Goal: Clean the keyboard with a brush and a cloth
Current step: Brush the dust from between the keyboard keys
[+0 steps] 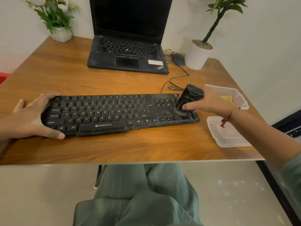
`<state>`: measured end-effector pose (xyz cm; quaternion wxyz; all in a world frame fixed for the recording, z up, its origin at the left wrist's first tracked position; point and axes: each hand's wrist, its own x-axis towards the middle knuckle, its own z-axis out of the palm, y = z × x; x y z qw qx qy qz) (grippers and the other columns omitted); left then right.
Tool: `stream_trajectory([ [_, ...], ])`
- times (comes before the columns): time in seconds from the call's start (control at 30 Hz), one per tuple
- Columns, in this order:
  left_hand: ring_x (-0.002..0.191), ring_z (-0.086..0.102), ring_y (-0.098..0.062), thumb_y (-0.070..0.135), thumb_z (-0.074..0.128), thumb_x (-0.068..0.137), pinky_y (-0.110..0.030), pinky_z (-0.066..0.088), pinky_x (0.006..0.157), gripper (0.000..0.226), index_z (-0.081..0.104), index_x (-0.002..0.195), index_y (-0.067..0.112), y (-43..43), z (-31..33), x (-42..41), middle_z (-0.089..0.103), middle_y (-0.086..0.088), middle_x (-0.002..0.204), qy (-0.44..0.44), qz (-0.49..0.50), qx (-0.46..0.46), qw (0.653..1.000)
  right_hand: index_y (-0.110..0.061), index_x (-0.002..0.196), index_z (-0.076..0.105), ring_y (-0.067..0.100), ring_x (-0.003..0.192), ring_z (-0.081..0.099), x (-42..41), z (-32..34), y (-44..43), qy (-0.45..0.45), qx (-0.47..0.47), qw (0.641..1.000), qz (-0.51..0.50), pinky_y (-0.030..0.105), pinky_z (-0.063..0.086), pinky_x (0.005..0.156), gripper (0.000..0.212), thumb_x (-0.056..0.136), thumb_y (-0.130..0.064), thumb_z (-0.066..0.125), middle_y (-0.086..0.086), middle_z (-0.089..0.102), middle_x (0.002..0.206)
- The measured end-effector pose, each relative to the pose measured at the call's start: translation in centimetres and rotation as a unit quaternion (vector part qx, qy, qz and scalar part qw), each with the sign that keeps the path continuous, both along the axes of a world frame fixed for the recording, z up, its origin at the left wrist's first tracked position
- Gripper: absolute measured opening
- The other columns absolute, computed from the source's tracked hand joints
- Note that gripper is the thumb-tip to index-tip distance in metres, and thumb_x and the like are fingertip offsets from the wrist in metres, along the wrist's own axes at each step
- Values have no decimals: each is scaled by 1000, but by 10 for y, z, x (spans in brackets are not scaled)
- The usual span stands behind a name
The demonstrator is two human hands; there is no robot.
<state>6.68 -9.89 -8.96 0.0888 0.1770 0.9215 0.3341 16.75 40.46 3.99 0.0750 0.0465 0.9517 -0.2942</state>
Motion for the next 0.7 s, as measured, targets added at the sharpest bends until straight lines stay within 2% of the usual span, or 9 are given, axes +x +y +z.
stream_trajectory([
  [0.1, 136, 37, -31, 81, 79, 14, -62, 20, 112, 125, 19, 123, 73, -1, 0, -1, 44, -1, 143, -12, -4, -5, 1000, 7, 92, 64, 24, 72, 61, -7, 3, 13, 73, 60, 992, -82, 31, 48, 61, 32, 73, -15, 78, 17, 66, 80],
  [0.17, 137, 36, -29, 77, 83, 14, -61, 19, 113, 126, 18, 122, 74, -2, 0, -1, 42, 3, 143, -35, -2, 2, 999, 7, 89, 64, 28, 71, 62, 1, -2, 5, 68, 40, 996, -46, 34, 48, 63, 30, 72, -14, 78, 21, 67, 80],
  [0.27, 137, 37, -29, 76, 84, 14, -61, 18, 114, 126, 18, 122, 75, -1, 2, 0, 42, 4, 144, -39, -1, 0, 999, 0, 95, 66, 26, 77, 68, 15, -5, -6, 21, -7, 1000, 22, 33, 55, 67, 29, 72, -13, 79, 16, 71, 85],
  [0.37, 139, 34, -29, 79, 81, 13, -62, 18, 114, 124, 18, 119, 76, 2, 6, 2, 41, 0, 146, -36, 0, -2, 999, -4, 99, 63, 22, 77, 68, 8, -1, 11, 34, -17, 999, -39, 28, 56, 64, 31, 75, -14, 78, 13, 70, 89],
  [0.43, 138, 36, -30, 81, 79, 12, -62, 16, 114, 123, 18, 118, 77, 4, 8, 3, 42, 2, 144, -33, 5, -8, 999, 0, 94, 63, 24, 74, 66, 7, -1, 15, 67, 22, 995, -71, 31, 53, 63, 28, 75, -15, 77, 15, 69, 84],
  [0.47, 137, 36, -29, 82, 78, 12, -61, 14, 115, 122, 17, 118, 77, 4, 8, 4, 42, 4, 143, -31, 6, -15, 999, 1, 90, 63, 25, 73, 65, 10, -2, 11, 65, 24, 996, -55, 34, 52, 63, 28, 74, -15, 78, 16, 68, 80],
  [0.6, 135, 40, -29, 78, 82, 12, -63, 18, 114, 123, 19, 118, 76, 4, 9, 5, 44, 3, 142, -45, 4, 3, 999, -1, 97, 65, 23, 79, 69, 26, -3, -10, -30, -57, 997, 31, 32, 55, 67, 29, 73, -10, 79, 11, 71, 86],
  [0.63, 136, 39, -29, 77, 83, 12, -63, 19, 114, 123, 20, 118, 76, 3, 8, 4, 44, 1, 143, -45, 4, 9, 999, -1, 97, 65, 24, 80, 69, 24, -2, -6, -24, -43, 998, 26, 30, 55, 67, 28, 74, -10, 78, 11, 71, 86],
  [0.7, 138, 36, -29, 77, 83, 12, -63, 19, 114, 123, 19, 117, 77, 4, 7, 4, 43, -1, 145, -48, 6, 13, 999, 3, 90, 64, 25, 75, 65, 17, -2, 5, 43, 23, 998, -32, 29, 51, 63, 28, 73, -13, 78, 15, 69, 81],
])
